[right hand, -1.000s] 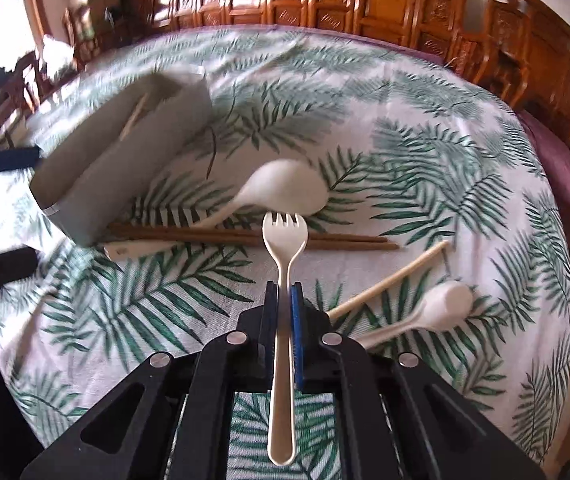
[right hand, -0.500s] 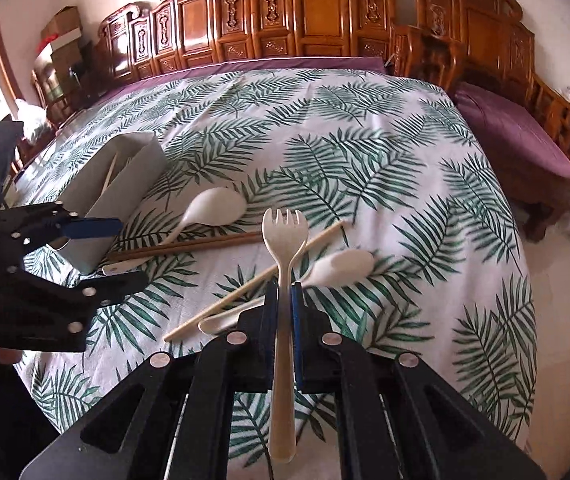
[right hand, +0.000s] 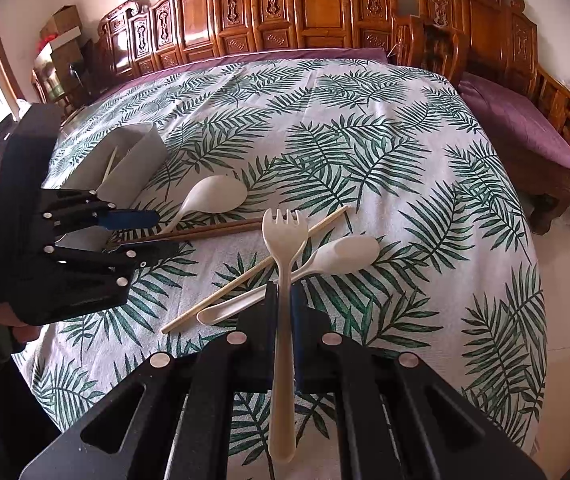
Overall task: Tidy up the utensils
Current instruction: 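Grasp the brown wooden chopsticks with the left tool while the right holds the fork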
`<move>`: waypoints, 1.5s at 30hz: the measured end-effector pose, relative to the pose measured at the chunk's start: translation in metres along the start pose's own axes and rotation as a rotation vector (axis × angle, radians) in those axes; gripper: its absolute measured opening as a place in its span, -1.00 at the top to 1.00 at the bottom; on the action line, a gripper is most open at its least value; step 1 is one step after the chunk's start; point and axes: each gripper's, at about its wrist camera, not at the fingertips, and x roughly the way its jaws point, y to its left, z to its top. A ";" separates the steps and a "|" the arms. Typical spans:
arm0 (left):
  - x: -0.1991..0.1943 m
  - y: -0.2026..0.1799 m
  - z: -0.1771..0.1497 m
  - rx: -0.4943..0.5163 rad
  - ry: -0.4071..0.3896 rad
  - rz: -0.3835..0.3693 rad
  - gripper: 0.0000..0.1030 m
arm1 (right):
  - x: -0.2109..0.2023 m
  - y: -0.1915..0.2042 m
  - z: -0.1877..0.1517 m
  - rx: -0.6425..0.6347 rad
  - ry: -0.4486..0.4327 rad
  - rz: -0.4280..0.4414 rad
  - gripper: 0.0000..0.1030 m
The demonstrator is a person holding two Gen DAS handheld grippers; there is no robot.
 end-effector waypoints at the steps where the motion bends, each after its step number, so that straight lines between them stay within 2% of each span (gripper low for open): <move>1: 0.003 0.001 0.000 -0.001 0.008 -0.002 0.51 | 0.000 0.000 0.000 0.001 -0.001 0.001 0.84; 7: 0.007 0.001 -0.002 0.006 0.017 0.006 0.54 | -0.001 -0.004 0.000 0.009 -0.003 0.003 0.84; 8: 0.008 -0.001 -0.002 0.014 0.028 -0.003 0.62 | -0.001 -0.004 -0.001 0.009 -0.003 0.002 0.84; 10: 0.010 -0.003 -0.003 0.024 0.039 -0.005 0.67 | -0.001 -0.005 -0.001 0.012 -0.002 0.001 0.84; 15: 0.007 -0.009 -0.003 0.034 0.044 -0.030 0.71 | -0.001 -0.006 -0.001 0.013 -0.002 -0.001 0.84; 23: 0.006 -0.008 -0.004 0.007 0.080 -0.116 0.71 | 0.001 -0.006 -0.002 0.010 0.004 -0.003 0.84; 33: -0.003 0.014 0.006 -0.037 0.040 -0.103 0.71 | 0.002 -0.005 -0.002 0.006 0.004 -0.003 0.84; 45: 0.008 0.019 0.010 -0.009 0.078 -0.079 0.71 | 0.004 -0.004 -0.003 0.004 0.008 -0.002 0.84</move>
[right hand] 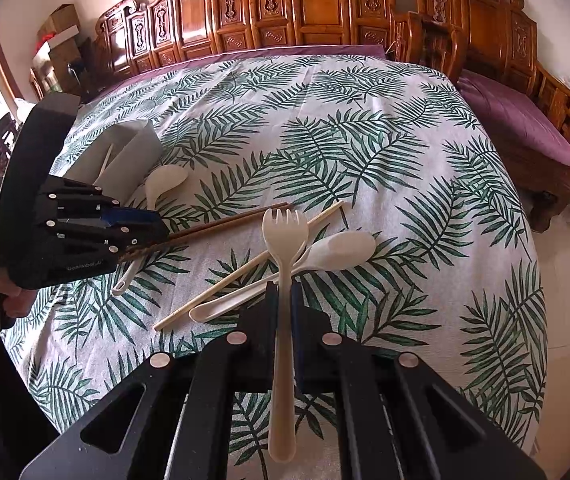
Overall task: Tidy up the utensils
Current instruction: 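Grasp the brown wooden chopsticks with the left tool while the right holds the fork, then lower the chopsticks into the grey tray and open the left tool while the right carries the fork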
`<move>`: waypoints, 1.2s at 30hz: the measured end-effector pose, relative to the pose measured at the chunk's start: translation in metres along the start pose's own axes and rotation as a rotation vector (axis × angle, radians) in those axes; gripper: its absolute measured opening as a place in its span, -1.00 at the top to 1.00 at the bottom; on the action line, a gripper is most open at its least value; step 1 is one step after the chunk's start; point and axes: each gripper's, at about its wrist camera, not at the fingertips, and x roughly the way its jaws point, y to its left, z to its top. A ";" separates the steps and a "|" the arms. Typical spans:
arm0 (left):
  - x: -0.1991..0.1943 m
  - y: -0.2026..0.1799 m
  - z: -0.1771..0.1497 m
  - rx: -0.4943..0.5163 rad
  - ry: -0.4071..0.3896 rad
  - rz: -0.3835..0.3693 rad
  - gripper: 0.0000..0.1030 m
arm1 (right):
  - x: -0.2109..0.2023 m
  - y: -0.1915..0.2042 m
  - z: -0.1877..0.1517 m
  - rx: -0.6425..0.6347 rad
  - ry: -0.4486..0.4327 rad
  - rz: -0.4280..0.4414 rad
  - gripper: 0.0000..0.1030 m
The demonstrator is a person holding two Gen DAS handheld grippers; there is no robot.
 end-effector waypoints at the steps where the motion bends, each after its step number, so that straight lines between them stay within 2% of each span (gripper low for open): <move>1: 0.000 0.000 0.000 0.002 0.005 -0.012 0.71 | 0.000 0.000 0.000 0.001 0.000 0.000 0.84; 7: 0.006 -0.009 -0.003 0.060 0.029 -0.002 0.70 | 0.001 -0.001 -0.001 0.004 0.000 -0.001 0.84; 16: 0.012 -0.015 0.004 0.063 0.007 0.008 0.71 | 0.004 -0.002 -0.002 -0.001 0.007 0.001 0.84; 21: 0.012 -0.017 0.009 0.057 0.003 -0.026 0.89 | 0.005 0.000 -0.003 -0.003 0.012 0.000 0.84; 23: 0.004 -0.019 0.008 0.046 -0.025 -0.051 0.91 | 0.005 0.001 -0.004 -0.005 0.011 -0.001 0.84; 27: -0.010 -0.019 0.007 0.033 -0.061 -0.044 0.92 | 0.005 0.002 -0.003 -0.007 0.012 -0.002 0.84; 36: -0.053 0.005 0.004 -0.023 -0.137 0.013 0.92 | 0.002 0.013 0.005 -0.018 0.001 0.006 0.84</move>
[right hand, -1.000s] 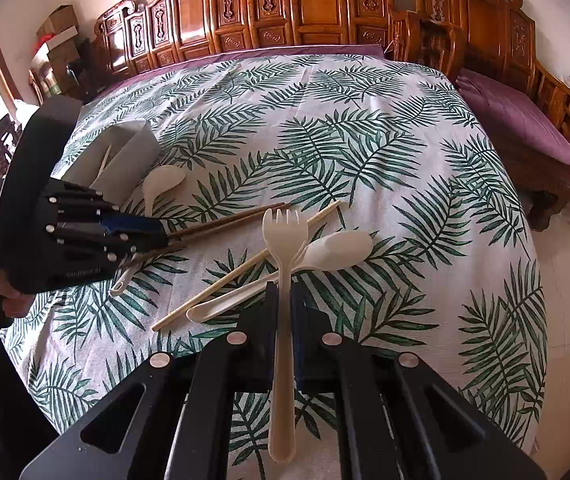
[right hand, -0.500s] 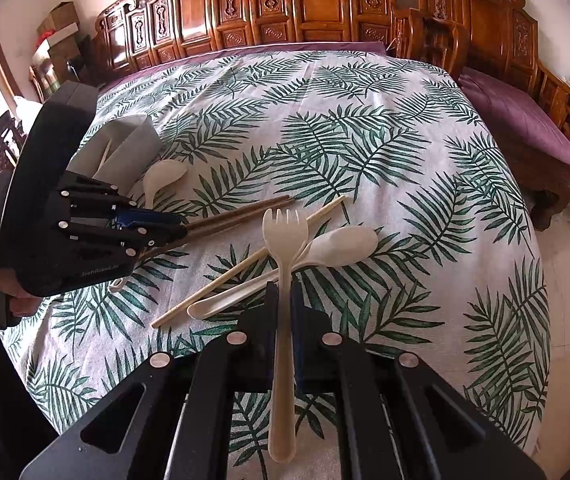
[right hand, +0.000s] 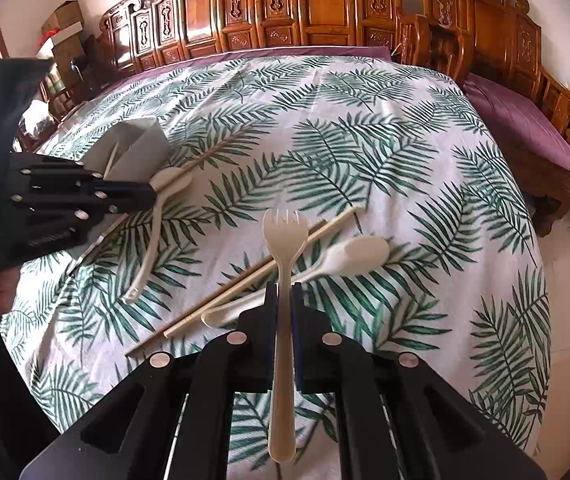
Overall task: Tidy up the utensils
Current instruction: 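Lower the chopsticks into the grey tray and open the left tool while the right carries the fork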
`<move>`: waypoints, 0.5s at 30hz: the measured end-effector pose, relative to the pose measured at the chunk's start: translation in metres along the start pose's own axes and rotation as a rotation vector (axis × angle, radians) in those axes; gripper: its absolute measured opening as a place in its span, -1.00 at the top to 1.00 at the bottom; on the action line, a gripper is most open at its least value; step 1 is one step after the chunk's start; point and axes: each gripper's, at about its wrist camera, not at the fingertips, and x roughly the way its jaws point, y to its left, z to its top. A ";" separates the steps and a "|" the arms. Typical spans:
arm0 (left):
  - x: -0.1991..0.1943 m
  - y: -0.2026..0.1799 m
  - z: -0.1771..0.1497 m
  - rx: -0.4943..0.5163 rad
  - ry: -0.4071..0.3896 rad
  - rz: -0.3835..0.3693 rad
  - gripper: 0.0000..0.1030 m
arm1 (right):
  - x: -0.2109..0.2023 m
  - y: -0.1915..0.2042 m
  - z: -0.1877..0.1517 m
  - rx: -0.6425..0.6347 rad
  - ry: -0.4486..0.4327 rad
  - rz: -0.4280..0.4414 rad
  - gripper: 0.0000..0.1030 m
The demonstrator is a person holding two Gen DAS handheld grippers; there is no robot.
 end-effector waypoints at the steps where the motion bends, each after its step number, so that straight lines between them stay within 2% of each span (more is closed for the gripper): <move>1: -0.006 0.003 -0.001 -0.007 -0.008 0.004 0.91 | 0.000 0.004 0.003 -0.006 -0.001 0.001 0.84; 9: -0.050 0.054 -0.015 -0.091 -0.063 0.065 0.91 | 0.002 0.054 0.035 -0.058 -0.026 0.038 0.84; 15: -0.068 0.096 -0.030 -0.160 -0.079 0.107 0.91 | 0.004 0.099 0.062 -0.108 -0.044 0.072 0.84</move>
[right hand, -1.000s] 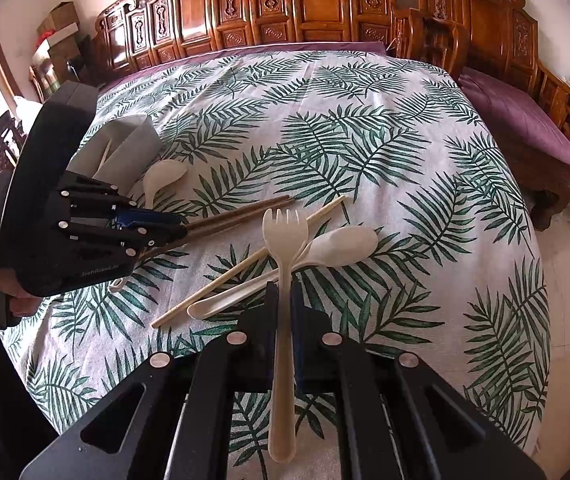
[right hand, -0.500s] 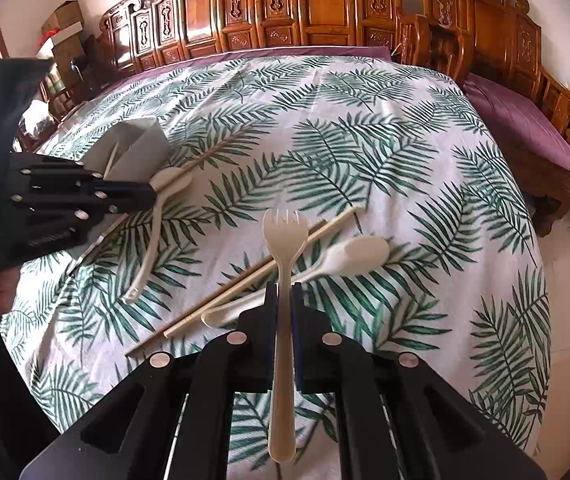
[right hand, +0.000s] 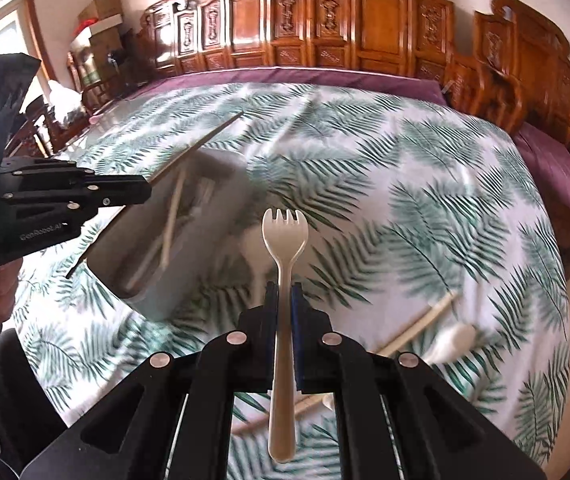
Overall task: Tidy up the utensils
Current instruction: 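Lower the chopsticks into the grey tray and open the left tool while the right carries the fork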
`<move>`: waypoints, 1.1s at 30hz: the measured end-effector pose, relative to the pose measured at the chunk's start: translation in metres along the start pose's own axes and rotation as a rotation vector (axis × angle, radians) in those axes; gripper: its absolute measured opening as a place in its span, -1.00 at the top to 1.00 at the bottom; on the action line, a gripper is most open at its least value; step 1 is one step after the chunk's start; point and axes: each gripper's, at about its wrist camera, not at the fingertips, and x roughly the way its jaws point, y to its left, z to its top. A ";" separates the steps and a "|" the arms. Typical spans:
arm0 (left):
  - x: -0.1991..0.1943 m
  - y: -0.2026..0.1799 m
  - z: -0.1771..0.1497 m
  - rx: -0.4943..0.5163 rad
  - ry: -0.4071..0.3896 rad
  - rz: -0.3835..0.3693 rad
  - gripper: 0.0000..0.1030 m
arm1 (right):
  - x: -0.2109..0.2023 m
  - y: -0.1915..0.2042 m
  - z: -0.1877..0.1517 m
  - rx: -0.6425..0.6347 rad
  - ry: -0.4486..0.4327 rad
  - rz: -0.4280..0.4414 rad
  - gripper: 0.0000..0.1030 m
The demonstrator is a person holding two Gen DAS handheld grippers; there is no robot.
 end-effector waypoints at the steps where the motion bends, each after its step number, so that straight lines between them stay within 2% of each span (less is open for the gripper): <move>1: -0.001 0.007 -0.001 -0.014 -0.002 0.007 0.91 | 0.002 0.007 0.005 -0.006 -0.001 0.004 0.84; 7: 0.002 0.046 -0.009 -0.104 0.000 0.033 0.91 | 0.012 0.040 0.024 -0.037 0.000 0.021 0.84; 17: 0.015 0.070 -0.017 -0.185 0.004 0.028 0.91 | 0.025 0.078 0.037 -0.079 0.013 0.040 0.84; 22: 0.013 0.074 -0.018 -0.194 -0.006 0.028 0.91 | 0.031 0.083 0.038 -0.088 0.021 0.043 0.84; 33: -0.019 0.091 -0.031 -0.176 -0.047 0.072 0.85 | 0.063 0.095 0.057 -0.040 0.041 0.084 0.84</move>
